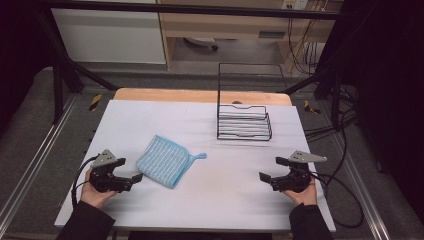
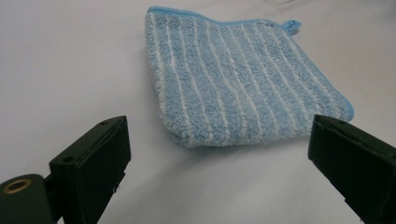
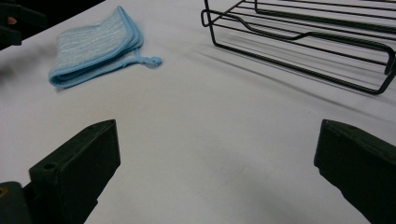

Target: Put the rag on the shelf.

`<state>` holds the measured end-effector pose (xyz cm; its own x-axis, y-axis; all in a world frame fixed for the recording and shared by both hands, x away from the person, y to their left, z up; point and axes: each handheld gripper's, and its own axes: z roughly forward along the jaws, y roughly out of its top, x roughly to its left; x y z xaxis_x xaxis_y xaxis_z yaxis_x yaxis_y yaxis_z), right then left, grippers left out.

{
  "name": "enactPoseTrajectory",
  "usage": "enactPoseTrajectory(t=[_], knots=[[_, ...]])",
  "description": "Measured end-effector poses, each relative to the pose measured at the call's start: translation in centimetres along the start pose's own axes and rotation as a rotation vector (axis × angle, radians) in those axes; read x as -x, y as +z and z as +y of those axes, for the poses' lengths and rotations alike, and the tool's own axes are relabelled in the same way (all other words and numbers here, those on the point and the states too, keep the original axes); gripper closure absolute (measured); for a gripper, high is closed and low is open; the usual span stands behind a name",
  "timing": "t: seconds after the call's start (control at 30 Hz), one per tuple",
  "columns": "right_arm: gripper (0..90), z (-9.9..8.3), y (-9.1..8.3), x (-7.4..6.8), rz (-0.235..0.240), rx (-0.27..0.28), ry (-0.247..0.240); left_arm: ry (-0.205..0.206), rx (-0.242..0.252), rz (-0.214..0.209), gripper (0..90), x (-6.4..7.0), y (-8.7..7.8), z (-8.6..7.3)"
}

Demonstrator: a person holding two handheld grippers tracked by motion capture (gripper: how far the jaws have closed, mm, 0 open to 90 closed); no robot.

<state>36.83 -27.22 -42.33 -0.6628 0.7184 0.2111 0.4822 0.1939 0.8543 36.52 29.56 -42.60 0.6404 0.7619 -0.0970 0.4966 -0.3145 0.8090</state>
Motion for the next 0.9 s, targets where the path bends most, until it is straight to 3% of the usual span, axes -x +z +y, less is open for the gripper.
enactPoseTrajectory(t=[0.9], knots=[[1.1,-0.1,0.4,-0.1,-0.011,-0.017,-0.003,0.005,-0.029,0.01,5.9,1.9,0.6,1.6]])
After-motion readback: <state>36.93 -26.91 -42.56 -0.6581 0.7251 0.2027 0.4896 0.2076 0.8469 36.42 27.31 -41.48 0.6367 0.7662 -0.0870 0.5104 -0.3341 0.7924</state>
